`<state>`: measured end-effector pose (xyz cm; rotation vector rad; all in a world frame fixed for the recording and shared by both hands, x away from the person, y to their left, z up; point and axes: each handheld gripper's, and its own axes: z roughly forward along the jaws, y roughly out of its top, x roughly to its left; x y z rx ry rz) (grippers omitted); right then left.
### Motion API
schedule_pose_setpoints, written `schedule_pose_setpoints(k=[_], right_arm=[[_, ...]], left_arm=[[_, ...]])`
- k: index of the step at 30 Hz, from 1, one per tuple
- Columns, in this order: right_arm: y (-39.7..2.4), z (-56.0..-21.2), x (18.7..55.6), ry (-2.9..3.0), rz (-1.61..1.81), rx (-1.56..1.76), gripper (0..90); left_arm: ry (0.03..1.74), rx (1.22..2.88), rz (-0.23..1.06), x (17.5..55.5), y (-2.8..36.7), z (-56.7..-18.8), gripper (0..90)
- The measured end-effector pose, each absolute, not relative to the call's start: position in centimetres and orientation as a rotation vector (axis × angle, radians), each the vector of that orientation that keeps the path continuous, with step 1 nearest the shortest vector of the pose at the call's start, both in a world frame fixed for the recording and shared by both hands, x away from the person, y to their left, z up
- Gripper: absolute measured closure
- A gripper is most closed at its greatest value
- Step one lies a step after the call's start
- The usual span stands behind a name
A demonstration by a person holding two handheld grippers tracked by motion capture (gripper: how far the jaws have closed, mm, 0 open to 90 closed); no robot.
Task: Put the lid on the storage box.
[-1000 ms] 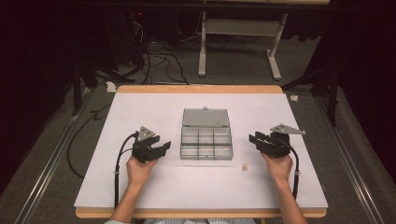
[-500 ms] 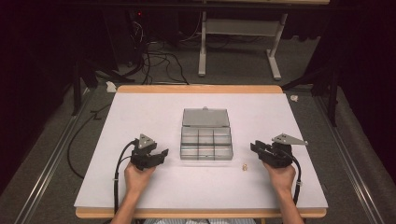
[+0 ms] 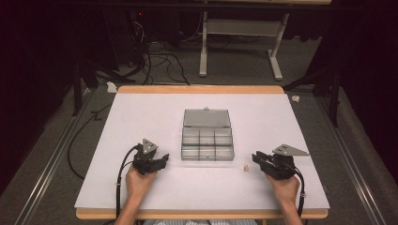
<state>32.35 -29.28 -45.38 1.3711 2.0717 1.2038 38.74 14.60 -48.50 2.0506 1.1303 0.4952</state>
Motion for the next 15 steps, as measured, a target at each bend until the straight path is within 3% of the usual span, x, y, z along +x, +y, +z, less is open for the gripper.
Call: schedule_pose_setpoints(k=[15], right_arm=[[-28.4, -47.1, 30.5, 2.134, 1.176, 1.389, 76.6]], left_arm=[[1.145, 2.042, 0.504, 38.7, 14.7, -48.6, 36.7]])
